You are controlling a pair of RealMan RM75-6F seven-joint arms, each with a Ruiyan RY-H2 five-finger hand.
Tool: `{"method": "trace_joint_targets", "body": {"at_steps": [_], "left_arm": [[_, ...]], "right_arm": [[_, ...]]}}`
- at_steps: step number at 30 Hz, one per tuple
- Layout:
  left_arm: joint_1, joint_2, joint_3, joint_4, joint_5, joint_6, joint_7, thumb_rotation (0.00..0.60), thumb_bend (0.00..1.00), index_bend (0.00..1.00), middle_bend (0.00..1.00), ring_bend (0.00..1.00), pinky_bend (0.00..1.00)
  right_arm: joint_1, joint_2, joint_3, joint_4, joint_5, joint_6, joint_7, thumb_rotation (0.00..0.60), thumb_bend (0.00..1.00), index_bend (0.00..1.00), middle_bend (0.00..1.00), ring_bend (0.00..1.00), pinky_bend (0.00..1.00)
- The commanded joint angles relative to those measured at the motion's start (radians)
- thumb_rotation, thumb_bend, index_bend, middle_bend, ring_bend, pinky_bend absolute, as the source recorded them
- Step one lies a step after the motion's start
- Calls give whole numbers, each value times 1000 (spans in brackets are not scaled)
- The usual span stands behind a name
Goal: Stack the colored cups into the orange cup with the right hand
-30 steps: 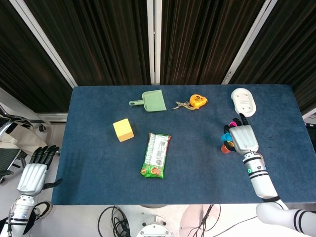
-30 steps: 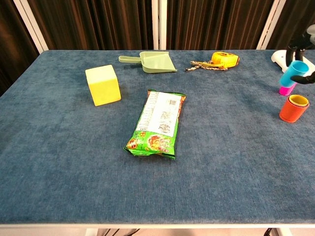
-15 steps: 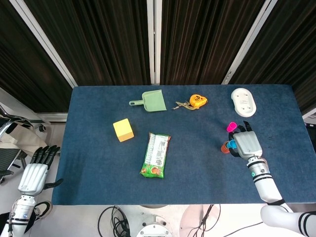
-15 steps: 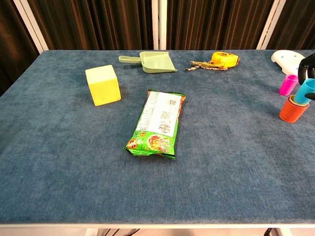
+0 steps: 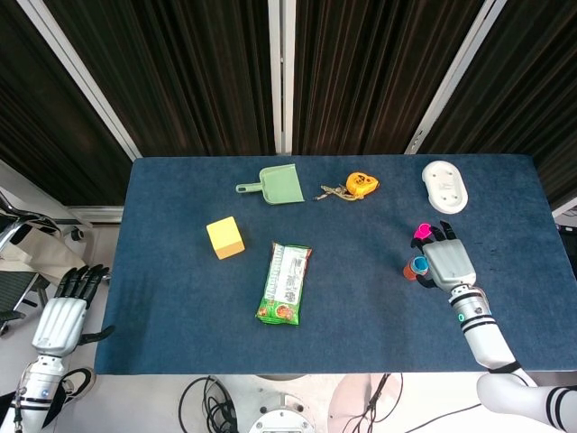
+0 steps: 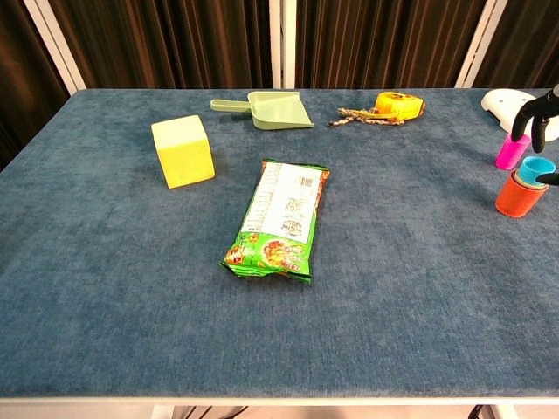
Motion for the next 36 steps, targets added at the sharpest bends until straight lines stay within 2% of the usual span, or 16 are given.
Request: {"method": "trace_joint_targets", "body": {"at_steps": [1, 5, 8, 11, 15, 21, 36], "left_arm": [[0, 0, 0, -2, 1, 1, 2, 600, 80, 84, 43, 0, 0], [-1, 1, 2, -5, 3, 0, 5, 600, 80, 85, 43, 0, 0], [-1, 1, 3, -6, 3, -1, 7, 600, 80, 84, 43, 0, 0], [-1, 0, 3, -6, 4, 0, 8, 600, 80, 85, 43, 0, 0], [0, -1, 4, -6, 7, 4, 5, 600, 80, 84, 43, 0, 0], [-1, 4, 4, -6, 1, -3, 2, 600, 80, 84, 43, 0, 0], [-3, -2, 8, 10, -5, -16, -4, 600, 81, 89, 43, 0, 0]], "right_arm": [[-2, 14, 2, -9, 1, 1, 3, 600, 108, 274, 360, 89, 0], [-5, 21, 18, -2, 7, 22, 17, 600, 110, 271, 356, 86, 0], [-6, 0, 41, 45, 19, 55, 18, 600, 111, 269, 356, 86, 0], [4, -42, 65, 122, 41, 64, 22, 600, 109, 270, 344, 86, 0], [36, -116, 99, 269, 85, 4, 69, 600, 110, 270, 322, 81, 0], [71, -200, 111, 397, 110, -38, 59, 600, 110, 269, 309, 74, 0], [125, -339, 127, 538, 200, -78, -65, 600, 122, 266, 308, 74, 0]]}}
